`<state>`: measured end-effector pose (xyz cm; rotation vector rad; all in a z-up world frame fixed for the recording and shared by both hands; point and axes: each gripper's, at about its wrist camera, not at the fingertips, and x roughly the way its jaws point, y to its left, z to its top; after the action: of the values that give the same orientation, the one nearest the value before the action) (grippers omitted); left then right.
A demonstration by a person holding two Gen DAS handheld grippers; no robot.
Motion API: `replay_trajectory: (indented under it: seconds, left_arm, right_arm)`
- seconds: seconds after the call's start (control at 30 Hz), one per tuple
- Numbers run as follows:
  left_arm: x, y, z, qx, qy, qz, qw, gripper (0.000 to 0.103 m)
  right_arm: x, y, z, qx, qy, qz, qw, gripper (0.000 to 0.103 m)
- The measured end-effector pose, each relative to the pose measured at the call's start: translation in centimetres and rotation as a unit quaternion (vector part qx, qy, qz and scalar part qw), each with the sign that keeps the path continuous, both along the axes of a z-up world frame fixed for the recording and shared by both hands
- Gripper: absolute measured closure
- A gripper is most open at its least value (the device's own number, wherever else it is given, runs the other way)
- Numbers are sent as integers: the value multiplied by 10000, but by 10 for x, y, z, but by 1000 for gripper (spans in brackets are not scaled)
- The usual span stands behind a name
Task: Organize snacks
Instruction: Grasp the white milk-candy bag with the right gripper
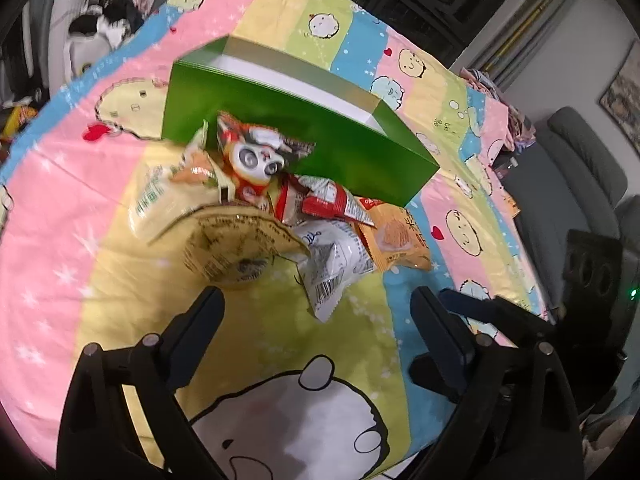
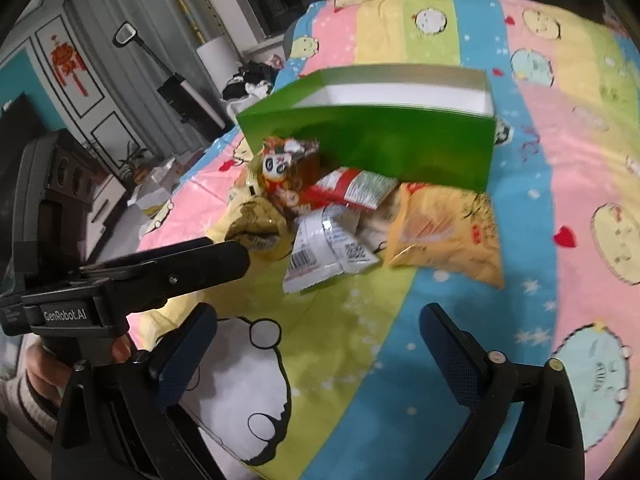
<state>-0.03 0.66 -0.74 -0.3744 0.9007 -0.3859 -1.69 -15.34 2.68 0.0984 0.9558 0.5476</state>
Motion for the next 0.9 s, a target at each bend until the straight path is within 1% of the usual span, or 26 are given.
replay_trajectory:
  seconds: [0.13,0.2,0.3,0.33,0.37,0.4,0.43,0.5,0.57,0.6,0.63,0.7,0.73,0.8,0.87,0.9]
  left_arm:
    - [7,-6,-4,-265,67,-84,9996,11]
    - [11,-15,-5,-238,78,-157,9996,12]
    - [17,-25,-9,-170,180,-247,9994,23]
    - [19,-24,-12,-144,226,-271,9993,28]
    - [21,-25,-14,-121,251,-284,9992,31]
    - [23,-26,-16,-101,282,-288,9991,33]
    - [26,-28,-18,-82,325,-286,9990,33]
    - [32,-26,-23,-22,393,-240,9989,33]
    - [36,-24,-25,-57,424,-227,9988,38]
    - [38,-24,-25,-67,443,-229,9987,43]
    - [40,-23,-26,-118,477,-242,9985,51]
    - [43,-24,-28,-225,527,-296,9979,59]
    - [45,-24,-29,-238,556,-317,9977,62]
    - [46,-24,-29,-228,565,-319,9976,61]
    - [47,-22,-29,-250,548,-310,9977,60]
    - [48,-23,-29,-269,550,-309,9976,60]
  right_arm:
    - [5,4,-9,21,-3,145,9999,10]
    - [9,6,-11,35,-71,186,9998,10]
    - [18,6,-15,66,-116,234,9996,11]
    - [23,6,-17,85,-91,256,9996,11]
    - [27,7,-20,115,-32,306,9995,12]
    - [30,8,-21,137,-1,361,9993,14]
    - [33,10,-23,123,8,429,9990,15]
    - [38,13,-27,30,-9,452,9990,16]
    - [43,14,-30,66,7,475,9988,16]
    - [45,15,-31,65,-12,479,9988,16]
    - [46,16,-32,45,-24,496,9988,16]
    - [49,20,-32,53,-56,586,9983,16]
    - [48,21,-33,49,-72,626,9980,18]
    - [48,25,-32,3,-137,729,9972,28]
    - [49,25,-31,-51,-180,747,9970,35]
    - [48,24,-31,28,-165,783,9968,40]
